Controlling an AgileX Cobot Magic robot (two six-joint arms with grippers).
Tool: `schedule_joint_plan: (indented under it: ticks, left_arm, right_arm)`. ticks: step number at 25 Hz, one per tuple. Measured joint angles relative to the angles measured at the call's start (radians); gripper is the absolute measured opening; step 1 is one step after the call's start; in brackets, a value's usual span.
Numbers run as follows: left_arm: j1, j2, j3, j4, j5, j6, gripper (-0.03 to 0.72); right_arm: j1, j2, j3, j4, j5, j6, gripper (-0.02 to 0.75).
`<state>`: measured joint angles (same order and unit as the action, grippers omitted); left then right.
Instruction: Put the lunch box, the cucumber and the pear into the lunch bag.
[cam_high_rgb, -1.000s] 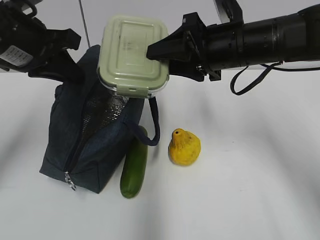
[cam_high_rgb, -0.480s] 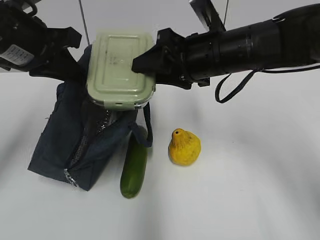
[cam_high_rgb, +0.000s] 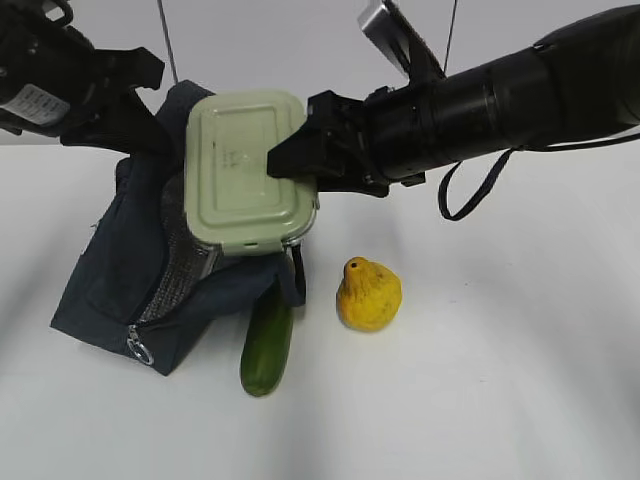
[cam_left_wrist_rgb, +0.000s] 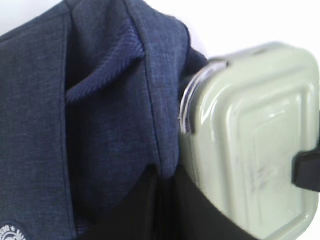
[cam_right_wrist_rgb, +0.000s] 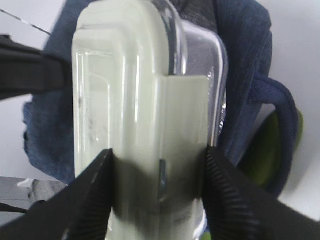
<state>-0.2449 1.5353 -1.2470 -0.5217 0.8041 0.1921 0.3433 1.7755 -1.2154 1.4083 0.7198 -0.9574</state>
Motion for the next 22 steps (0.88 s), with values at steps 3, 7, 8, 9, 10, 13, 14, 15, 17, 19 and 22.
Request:
schedule_joint_plan:
  ticks: [3,7,8,9,10,13,14,15,17,19,22]
  left_arm:
    - [0.0,0.0,0.0,-0.003,-0.01,0.0,0.001]
    - [0.0,0.0,0.0,-0.013,-0.022,0.0,0.001]
    - [0.0,0.0,0.0,-0.016,-0.026,0.0,0.001]
    - [0.0,0.0,0.0,-0.019,-0.03,0.0,0.001]
    - [0.0,0.0,0.0,-0.024,-0.033,0.0,0.001]
    - [0.0,0.0,0.0,-0.037,-0.037,0.0,0.001]
    - [0.0,0.0,0.0,-0.046,-0.038,0.0,0.001]
    - [0.0,0.0,0.0,-0.05,-0.039,0.0,0.001]
    - [0.0,0.0,0.0,-0.057,-0.039,0.0,0.001]
    - [0.0,0.0,0.0,-0.058,-0.039,0.0,0.001]
    - [0.0,0.006,0.0,-0.062,-0.039,0.0,0.001]
  right_arm:
    - [0.0,0.0,0.0,-0.06,-0.002,0.034,0.393]
    - [0.0,0.0,0.0,-0.081,-0.008,0.066,0.393]
    - [0.0,0.0,0.0,-0.087,-0.012,0.07,0.393]
    - [0.0,0.0,0.0,-0.092,-0.017,0.074,0.393]
    - [0.0,0.0,0.0,-0.102,-0.019,0.082,0.393]
    - [0.0,0.004,0.0,-0.125,-0.023,0.109,0.393]
    - [0.0,0.014,0.0,-0.128,-0.023,0.117,0.393]
    - [0.0,0.025,0.0,-0.131,-0.023,0.123,0.393]
    - [0.0,0.043,0.0,-0.132,-0.023,0.127,0.393]
    - [0.0,0.051,0.0,-0.132,-0.025,0.129,0.393]
    - [0.0,0.053,0.0,-0.113,-0.03,0.127,0.393]
